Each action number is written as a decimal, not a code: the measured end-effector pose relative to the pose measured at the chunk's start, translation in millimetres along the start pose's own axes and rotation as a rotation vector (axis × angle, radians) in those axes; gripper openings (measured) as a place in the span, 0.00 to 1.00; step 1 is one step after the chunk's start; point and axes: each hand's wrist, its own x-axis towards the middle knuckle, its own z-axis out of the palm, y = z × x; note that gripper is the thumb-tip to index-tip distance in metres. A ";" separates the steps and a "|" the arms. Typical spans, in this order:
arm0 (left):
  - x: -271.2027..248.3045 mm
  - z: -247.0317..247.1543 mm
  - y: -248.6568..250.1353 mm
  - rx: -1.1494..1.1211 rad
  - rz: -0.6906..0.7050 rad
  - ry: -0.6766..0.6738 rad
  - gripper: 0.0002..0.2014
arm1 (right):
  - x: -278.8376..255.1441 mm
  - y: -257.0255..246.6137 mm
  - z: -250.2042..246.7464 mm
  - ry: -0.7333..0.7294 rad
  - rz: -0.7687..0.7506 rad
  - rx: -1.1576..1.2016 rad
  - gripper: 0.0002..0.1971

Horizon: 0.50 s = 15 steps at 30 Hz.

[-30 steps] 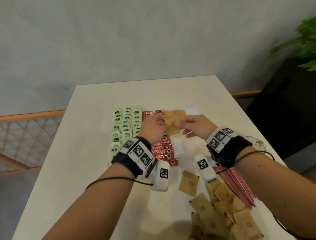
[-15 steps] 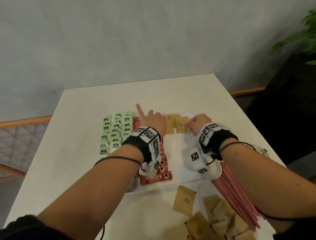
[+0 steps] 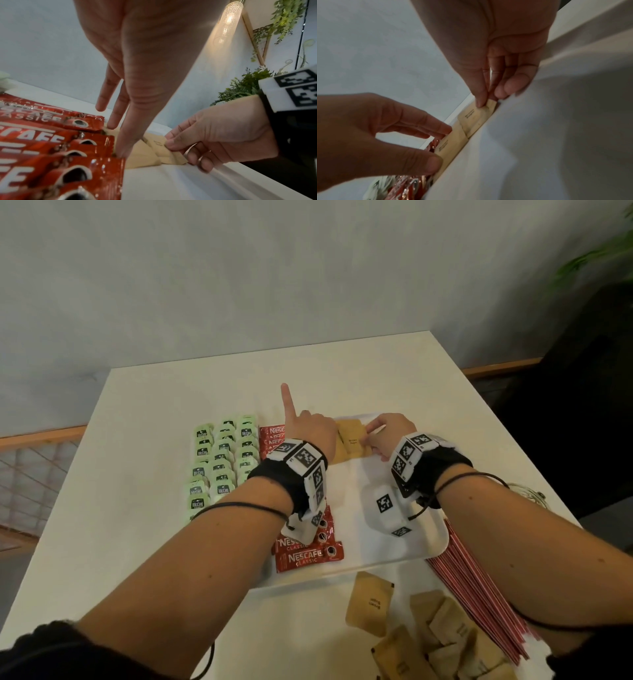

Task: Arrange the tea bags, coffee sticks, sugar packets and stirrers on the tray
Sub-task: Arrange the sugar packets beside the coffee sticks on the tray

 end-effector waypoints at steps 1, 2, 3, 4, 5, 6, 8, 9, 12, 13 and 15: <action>0.3 -0.6 -0.6 0.003 -0.001 -0.006 0.12 | -0.8 -0.8 -0.7 0.005 0.003 0.000 0.10; 0.2 -2.1 -1.6 0.000 -0.001 -0.015 0.11 | -2.9 -2.3 -1.9 0.016 0.004 0.003 0.11; -0.9 -4.3 -2.5 -0.011 0.002 -0.016 0.09 | -5.5 -4.2 -3.9 0.030 -0.007 0.005 0.14; -2.3 -7.3 -3.4 -0.026 0.006 -0.007 0.08 | -9.7 -7.4 -7.2 0.038 -0.022 0.010 0.15; -4.5 -11.4 -4.1 -0.046 0.013 0.015 0.07 | -14.5 -10.8 -11.5 0.043 -0.042 0.022 0.16; -8.8 -16.5 -4.8 -0.065 0.024 0.041 0.08 | -22.1 -15.2 -17.3 0.041 -0.062 0.041 0.16; -22.9 -29.2 -5.6 -0.095 0.052 0.095 0.11 | -45.2 -24.3 -31.9 0.034 -0.114 0.090 0.15; -33.0 -35.2 -5.4 -0.118 0.071 0.114 0.13 | -60.3 -26.4 -39.9 0.036 -0.142 0.125 0.15; -73.0 -44.6 -2.0 -0.245 0.138 0.151 0.21 | -113.5 -17.0 -62.0 0.060 -0.204 0.222 0.14; -88.1 -44.5 -0.2 -0.291 0.163 0.155 0.23 | -131.2 -8.8 -67.4 0.064 -0.216 0.235 0.13; -118.1 -37.0 5.6 -0.370 0.215 0.134 0.25 | -164.9 12.4 -72.7 0.054 -0.231 0.239 0.12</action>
